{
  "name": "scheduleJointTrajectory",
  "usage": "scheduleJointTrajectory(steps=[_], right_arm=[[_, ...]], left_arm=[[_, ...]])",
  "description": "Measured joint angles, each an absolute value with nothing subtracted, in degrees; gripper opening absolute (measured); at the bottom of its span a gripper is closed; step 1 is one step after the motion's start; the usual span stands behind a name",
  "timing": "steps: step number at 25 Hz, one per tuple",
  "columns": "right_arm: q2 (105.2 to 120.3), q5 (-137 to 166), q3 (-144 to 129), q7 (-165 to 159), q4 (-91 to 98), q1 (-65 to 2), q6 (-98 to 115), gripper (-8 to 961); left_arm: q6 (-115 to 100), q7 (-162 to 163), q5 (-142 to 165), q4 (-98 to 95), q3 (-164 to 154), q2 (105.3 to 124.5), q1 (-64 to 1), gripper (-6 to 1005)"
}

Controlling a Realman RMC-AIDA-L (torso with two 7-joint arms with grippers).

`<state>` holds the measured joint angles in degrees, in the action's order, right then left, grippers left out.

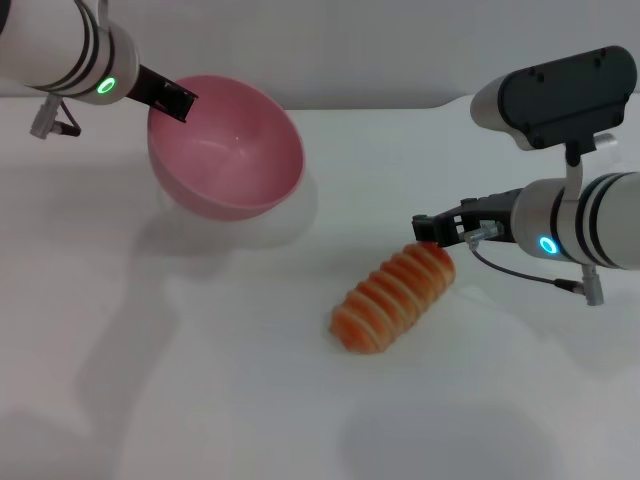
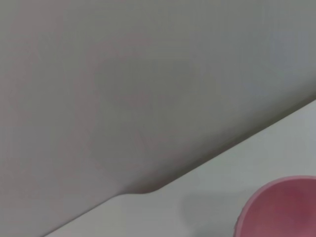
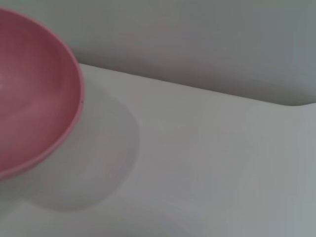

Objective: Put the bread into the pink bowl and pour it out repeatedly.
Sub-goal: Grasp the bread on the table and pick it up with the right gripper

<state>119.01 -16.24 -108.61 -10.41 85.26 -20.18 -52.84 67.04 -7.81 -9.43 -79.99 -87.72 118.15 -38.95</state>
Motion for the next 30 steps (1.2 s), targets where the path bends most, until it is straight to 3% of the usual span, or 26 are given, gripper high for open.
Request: scheduleJointTrajectory(steps=[30], right_arm=[[119.0, -30.3, -109.2, -7.1, 63.5, -29.9, -42.6, 487]], left_arm=[[63.5, -7.9, -9.4, -77.4, -87.7, 118.13, -39.6, 119]])
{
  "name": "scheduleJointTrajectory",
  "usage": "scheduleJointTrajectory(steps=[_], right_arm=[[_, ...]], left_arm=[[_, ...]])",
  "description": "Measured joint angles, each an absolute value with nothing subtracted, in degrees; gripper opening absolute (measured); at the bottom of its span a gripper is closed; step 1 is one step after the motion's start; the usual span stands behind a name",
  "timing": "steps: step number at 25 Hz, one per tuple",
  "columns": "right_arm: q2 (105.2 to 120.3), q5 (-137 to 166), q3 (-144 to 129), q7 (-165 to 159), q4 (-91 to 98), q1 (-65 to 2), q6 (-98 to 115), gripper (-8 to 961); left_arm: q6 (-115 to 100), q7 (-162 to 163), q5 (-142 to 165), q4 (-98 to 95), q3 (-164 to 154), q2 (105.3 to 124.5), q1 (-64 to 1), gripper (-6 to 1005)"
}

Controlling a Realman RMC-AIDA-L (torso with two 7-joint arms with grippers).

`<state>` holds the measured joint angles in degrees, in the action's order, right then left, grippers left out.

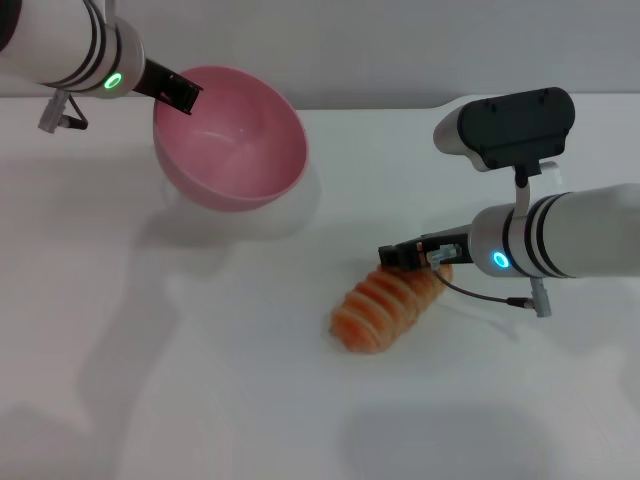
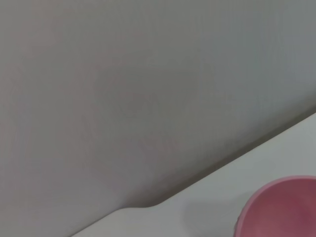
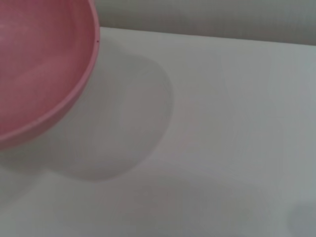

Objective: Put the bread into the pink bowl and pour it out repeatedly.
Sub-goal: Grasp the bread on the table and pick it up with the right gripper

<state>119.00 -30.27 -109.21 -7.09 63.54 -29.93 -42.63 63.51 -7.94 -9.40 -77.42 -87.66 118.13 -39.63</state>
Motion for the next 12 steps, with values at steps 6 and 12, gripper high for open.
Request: scheduleJointTrajectory(steps=[6, 12], right_arm=[[119.0, -30.3, -108.9, -6.1, 61.7, -30.3, -42.4, 482], [119.0, -30.4, -108.7, -3.1, 61.7, -30.3, -42.9, 466]], left_arm=[[63.5, -8.4, -9.4, -77.4, -87.8, 118.12, -39.7, 120], [63.4, -8.5, -9.4, -77.6, -87.8, 118.05, -39.7, 120]])
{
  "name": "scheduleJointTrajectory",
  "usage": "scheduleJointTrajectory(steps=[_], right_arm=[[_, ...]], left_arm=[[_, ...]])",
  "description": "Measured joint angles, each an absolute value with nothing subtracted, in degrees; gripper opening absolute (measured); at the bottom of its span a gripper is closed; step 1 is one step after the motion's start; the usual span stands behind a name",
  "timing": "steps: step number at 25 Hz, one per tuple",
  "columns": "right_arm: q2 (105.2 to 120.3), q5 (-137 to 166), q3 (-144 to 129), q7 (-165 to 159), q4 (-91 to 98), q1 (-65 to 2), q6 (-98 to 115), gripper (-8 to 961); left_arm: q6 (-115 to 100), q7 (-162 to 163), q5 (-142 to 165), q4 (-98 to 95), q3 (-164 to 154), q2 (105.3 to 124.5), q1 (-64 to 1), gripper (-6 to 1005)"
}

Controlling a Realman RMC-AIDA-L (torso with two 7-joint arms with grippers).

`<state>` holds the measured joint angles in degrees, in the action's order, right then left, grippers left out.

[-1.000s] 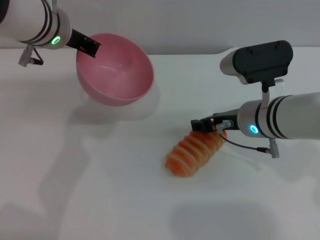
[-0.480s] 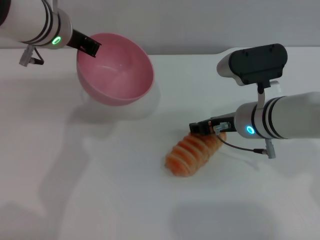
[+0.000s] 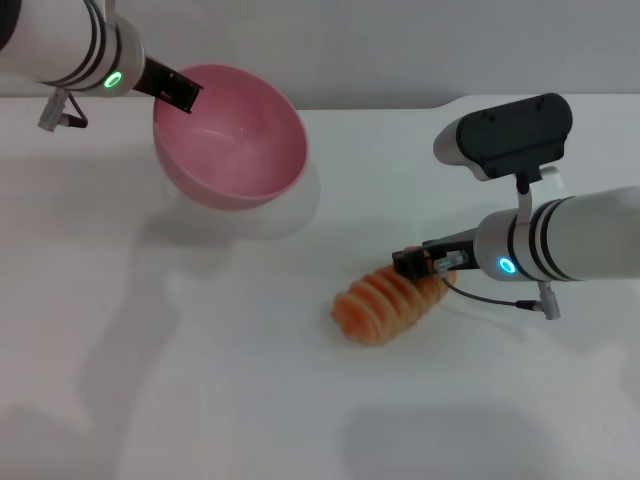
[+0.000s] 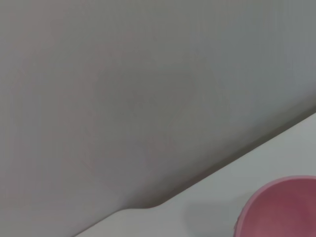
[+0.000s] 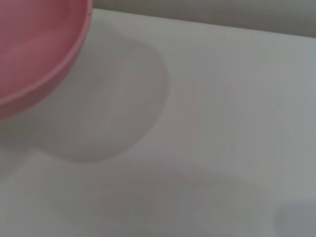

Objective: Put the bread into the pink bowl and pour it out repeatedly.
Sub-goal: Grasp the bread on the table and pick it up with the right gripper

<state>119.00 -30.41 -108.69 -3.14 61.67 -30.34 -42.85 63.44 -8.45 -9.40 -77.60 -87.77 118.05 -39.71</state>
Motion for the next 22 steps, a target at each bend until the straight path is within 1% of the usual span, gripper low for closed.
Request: scheduleJointTrajectory(steps=[5, 15, 18, 21, 22], right_arm=[[118.69, -29.4, -108.2, -3.1, 68.1, -28.4, -45.4, 411], [118.8, -20.4, -102.7, -2.9, 96.5, -20.0, -57.7, 328], [118.83, -20.0, -101.9, -2.6, 103.1, -18.1, -59.6, 220], [118.93, -19.7, -101.0, -1.8, 105.7, -16.9, -60.4, 112], [118.99, -19.7, -100.8, -1.7, 105.4, -16.6, -59.8, 98]], left_arm=[[63.4, -8.6, -9.4, -77.7, -87.8, 118.03, -39.4, 121], [63.3, -8.6, -9.4, -77.5, -87.9, 118.08, -39.1, 121], [63.3, -8.6, -9.4, -77.4, -88.7, 118.12, -39.1, 122], [63.3, -8.5, -9.4, -77.2, -89.2, 118.12, -39.1, 122], [63.3, -8.4, -9.4, -77.2, -89.2, 118.12, -39.1, 122]])
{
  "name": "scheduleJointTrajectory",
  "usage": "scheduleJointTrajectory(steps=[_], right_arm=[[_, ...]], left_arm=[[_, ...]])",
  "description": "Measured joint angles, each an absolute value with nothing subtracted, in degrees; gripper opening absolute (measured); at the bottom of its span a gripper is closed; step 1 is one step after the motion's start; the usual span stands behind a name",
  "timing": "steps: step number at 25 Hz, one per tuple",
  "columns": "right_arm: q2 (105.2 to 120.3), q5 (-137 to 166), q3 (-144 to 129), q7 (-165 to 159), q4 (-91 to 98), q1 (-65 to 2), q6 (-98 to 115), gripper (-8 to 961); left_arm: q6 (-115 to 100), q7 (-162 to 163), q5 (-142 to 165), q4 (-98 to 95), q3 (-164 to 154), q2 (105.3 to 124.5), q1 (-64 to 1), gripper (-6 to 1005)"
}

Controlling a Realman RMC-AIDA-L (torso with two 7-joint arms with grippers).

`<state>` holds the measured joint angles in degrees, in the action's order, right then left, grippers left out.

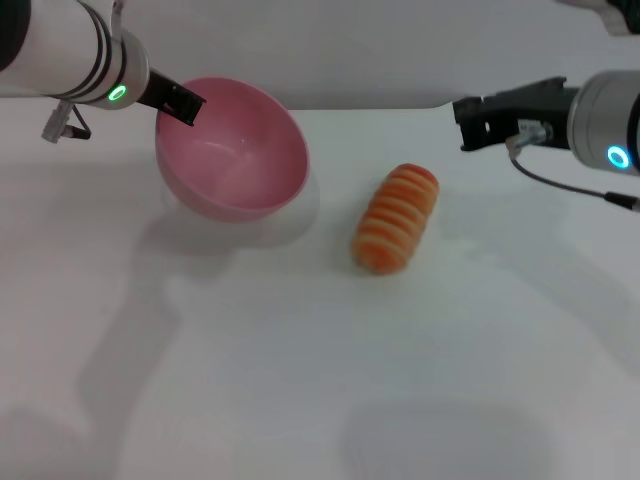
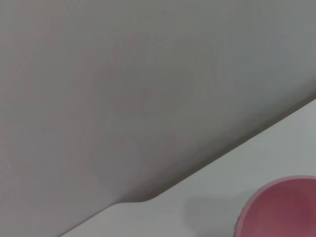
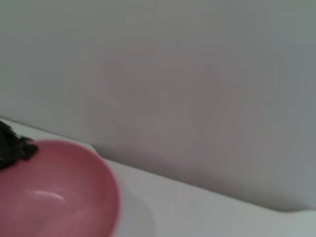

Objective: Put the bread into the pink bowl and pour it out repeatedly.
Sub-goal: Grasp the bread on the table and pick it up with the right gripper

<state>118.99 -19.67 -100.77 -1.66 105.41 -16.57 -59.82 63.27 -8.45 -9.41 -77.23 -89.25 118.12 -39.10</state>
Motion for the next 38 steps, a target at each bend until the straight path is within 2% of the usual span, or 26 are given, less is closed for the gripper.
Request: scheduleJointTrajectory(steps=[7, 14, 23, 29, 38], right_arm=[[118.94, -19.9, -100.7, -1.5, 90.1, -18.3, -49.4, -2], [118.84, -24.2, -99.8, -1.1, 75.0, -26.5, -43.8, 234], [118.91, -33.7, -99.7, 4.3, 68.1, -29.8, -40.8, 591], [118.85, -39.7, -99.5, 7.6, 61.7, -32.0, -38.6, 786], [118.82, -45.9, -99.1, 12.3, 54.7, -35.0, -36.7, 784]], left_arm=[[63.3, -8.5, -9.4, -77.2, -89.3, 118.18, -39.1, 122], [63.3, -8.5, -9.4, -77.2, -90.1, 118.16, -39.5, 123], [63.4, -8.5, -9.4, -77.1, -90.5, 118.13, -39.5, 123], [63.4, -8.5, -9.4, -77.1, -90.7, 118.08, -39.5, 124], [63.3, -8.5, -9.4, -77.1, -90.9, 118.12, -39.5, 125]])
